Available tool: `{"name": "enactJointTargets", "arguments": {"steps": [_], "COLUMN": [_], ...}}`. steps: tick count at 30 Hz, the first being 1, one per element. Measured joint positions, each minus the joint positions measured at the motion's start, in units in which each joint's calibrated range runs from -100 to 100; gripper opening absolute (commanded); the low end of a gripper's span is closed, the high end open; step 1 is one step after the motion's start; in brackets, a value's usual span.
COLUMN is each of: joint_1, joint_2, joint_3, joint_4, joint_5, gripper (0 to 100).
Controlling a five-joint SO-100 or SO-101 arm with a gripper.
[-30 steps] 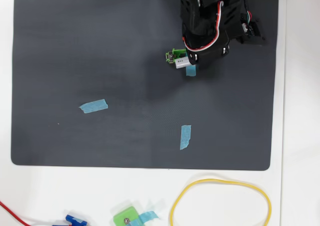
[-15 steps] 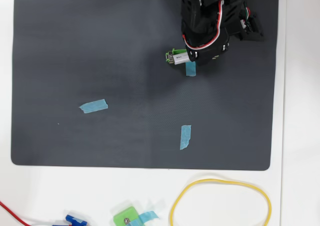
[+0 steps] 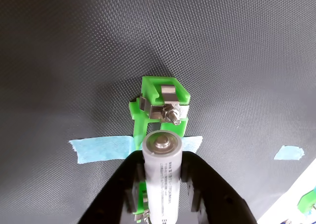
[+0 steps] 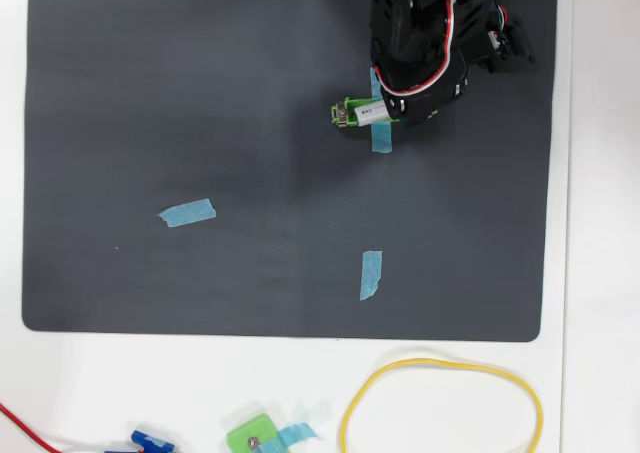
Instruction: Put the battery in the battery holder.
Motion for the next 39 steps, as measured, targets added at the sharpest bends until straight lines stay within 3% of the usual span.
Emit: {"name": "enactJointTargets", "arguments": {"steps": [39], "joint_1": [0.0], "joint_2": [0.0], "joint_3": [0.0], "joint_4": [0.0], "joint_5": [-3.6], "gripper": [0]}}
